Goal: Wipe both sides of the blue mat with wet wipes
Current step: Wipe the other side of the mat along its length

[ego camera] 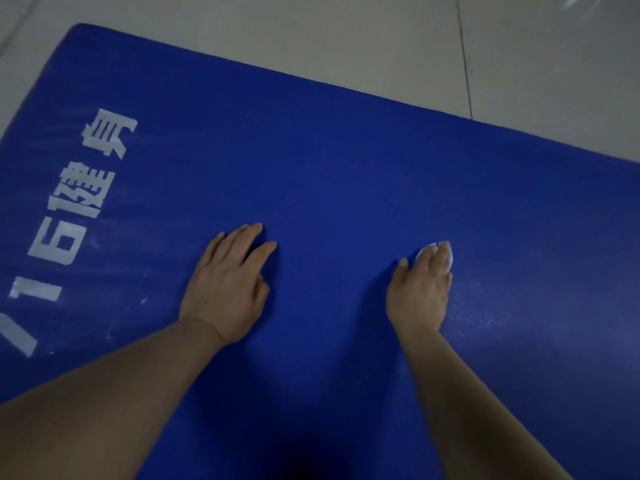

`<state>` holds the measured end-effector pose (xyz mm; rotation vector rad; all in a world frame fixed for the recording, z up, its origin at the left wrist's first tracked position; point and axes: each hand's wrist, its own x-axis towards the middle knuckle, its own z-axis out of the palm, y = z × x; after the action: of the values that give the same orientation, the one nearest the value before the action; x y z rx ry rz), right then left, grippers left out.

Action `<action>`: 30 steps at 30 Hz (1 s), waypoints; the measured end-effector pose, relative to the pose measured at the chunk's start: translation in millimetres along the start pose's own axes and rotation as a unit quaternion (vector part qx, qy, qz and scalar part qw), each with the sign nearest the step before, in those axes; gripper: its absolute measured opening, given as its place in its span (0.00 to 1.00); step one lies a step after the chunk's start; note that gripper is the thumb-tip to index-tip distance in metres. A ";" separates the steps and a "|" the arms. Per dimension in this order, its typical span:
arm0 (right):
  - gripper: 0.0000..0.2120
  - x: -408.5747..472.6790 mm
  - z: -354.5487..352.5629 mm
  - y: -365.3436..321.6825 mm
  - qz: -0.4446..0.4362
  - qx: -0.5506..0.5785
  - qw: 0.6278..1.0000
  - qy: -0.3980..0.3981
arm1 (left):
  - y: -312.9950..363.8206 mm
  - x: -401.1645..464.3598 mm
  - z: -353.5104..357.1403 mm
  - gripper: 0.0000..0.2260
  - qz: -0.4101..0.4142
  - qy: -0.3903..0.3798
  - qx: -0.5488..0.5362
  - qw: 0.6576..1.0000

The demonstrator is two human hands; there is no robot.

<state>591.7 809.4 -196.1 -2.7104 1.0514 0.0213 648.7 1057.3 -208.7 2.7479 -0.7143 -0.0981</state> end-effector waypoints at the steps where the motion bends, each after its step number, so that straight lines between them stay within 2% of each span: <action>1: 0.27 2.9 3.3 -6.4 -0.013 -0.019 1.000 0.010 | 0.9 0.7 -0.7 0.22 -0.002 -0.007 0.000 1.000; 3: 0.27 -4.1 11.6 -38.9 -0.113 -0.019 0.993 0.011 | 1.4 1.5 -1.8 0.24 -0.002 -0.018 0.002 1.000; 5: 0.29 -23.3 25.5 -71.9 -0.263 -0.040 0.964 -0.001 | 1.1 1.3 -3.5 0.24 -0.007 -0.029 0.007 1.000; 7: 0.28 -24.5 31.0 -81.1 -0.329 -0.042 0.943 -0.021 | 1.4 1.1 -4.9 0.24 -0.007 -0.034 0.006 0.999; 9: 0.26 -1.6 24.9 -65.0 -0.300 -0.065 0.951 0.013 | 1.8 1.7 -5.9 0.24 -0.005 -0.038 0.005 0.999; 12: 0.23 45.5 8.9 -23.0 -0.108 -0.035 0.993 0.022 | 2.0 1.4 -6.0 0.24 -0.006 -0.042 0.009 0.999; 14: 0.24 63.3 2.8 -20.6 -0.026 -0.020 0.999 0.017 | 1.3 2.0 -5.1 0.24 -0.005 -0.046 0.013 0.999; 16: 0.26 59.8 6.4 -44.7 -0.062 -0.033 0.997 0.038 | 1.0 2.1 -4.3 0.24 -0.005 -0.050 0.014 0.999; 18: 0.29 42.7 19.2 -77.6 -0.171 -0.042 0.984 0.039 | 1.5 2.1 -5.2 0.24 -0.008 -0.056 0.016 0.998; 20: 0.29 21.1 30.1 -101.1 -0.288 -0.044 0.957 -0.004 | 2.1 2.9 -6.3 0.24 -0.009 -0.059 0.018 0.998; 22: 0.27 22.0 28.6 -101.8 -0.339 -0.049 0.939 -0.043 | 2.6 3.3 -6.9 0.24 -0.009 -0.061 0.021 0.998; 24: 0.26 44.1 21.6 -77.2 -0.299 -0.090 0.950 -0.022 | 2.7 3.6 -7.4 0.24 -0.009 -0.060 0.021 0.998; 25: 0.27 59.9 18.1 -63.7 -0.251 -0.119 0.961 -0.007 | 2.6 3.7 -7.3 0.24 -0.010 -0.058 0.021 0.998; 27: 0.24 85.0 8.6 -46.8 -0.121 -0.092 0.988 0.016 | 2.7 3.9 -6.5 0.24 -0.009 -0.056 0.022 0.998; 29: 0.24 86.0 4.7 -56.1 -0.088 -0.107 0.990 0.011 | 2.3 3.7 -5.8 0.24 -0.006 -0.057 0.024 0.998; 30: 0.26 81.8 8.8 -67.1 -0.103 -0.124 0.987 0.020 | 2.0 3.4 -5.7 0.24 -0.006 -0.057 0.023 0.998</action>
<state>697.7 805.1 -198.4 -3.0434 0.8203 0.0678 651.6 1055.6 -202.6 2.8099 -0.7380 -0.2456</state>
